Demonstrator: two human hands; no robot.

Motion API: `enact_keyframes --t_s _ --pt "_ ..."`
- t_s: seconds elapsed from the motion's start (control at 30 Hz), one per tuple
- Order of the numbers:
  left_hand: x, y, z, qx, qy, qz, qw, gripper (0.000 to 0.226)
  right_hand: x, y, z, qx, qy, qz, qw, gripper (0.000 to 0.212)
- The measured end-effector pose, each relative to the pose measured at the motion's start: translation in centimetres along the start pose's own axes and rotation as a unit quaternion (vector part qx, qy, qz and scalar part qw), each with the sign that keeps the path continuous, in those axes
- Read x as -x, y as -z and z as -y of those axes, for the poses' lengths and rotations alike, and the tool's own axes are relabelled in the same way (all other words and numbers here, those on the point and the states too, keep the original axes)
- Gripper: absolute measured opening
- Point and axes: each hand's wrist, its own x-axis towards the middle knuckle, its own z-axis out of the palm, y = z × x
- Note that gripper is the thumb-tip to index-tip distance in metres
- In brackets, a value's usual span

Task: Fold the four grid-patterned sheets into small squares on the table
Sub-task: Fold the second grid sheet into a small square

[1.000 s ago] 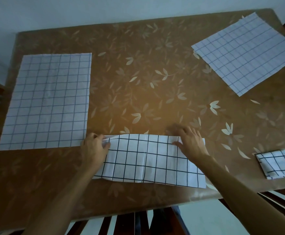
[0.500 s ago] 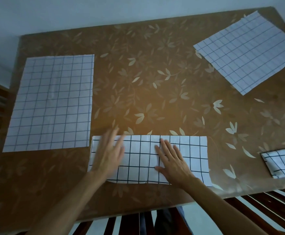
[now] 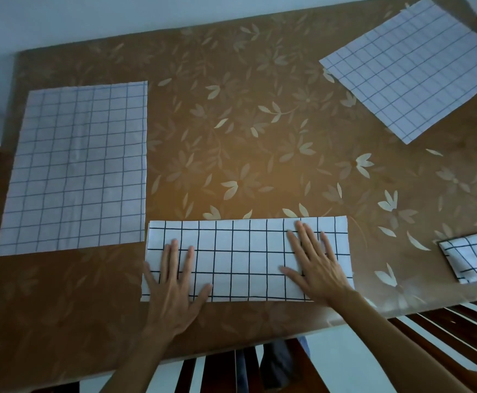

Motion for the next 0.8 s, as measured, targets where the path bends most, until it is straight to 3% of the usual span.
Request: enact_keyframes --t_s 0.5,0.57,0.7,0.8 --pt "0.7 1.0 -0.8 0.015 0.007 -0.029 0.999 0.099 0.6 1.2 1.0 -0.036 -0.014 0.001 0.999 0.078" --pt "0.5 1.7 -2.4 0.039 -0.042 -0.056 0.997 0.091 1.2 1.6 1.5 -0.077 -0.045 -0.032 0.995 0.070" --pt "0.5 2.5 -8.6 0.100 -0.190 -0.075 0.974 0.052 3.5 2.1 1.4 -0.140 -0.141 -0.090 0.976 0.047" --pt "0.9 2.3 -14.4 0.110 -0.293 -0.069 0.947 0.036 5.2 2.5 -0.8 -0.128 -0.165 -0.080 0.975 0.057"
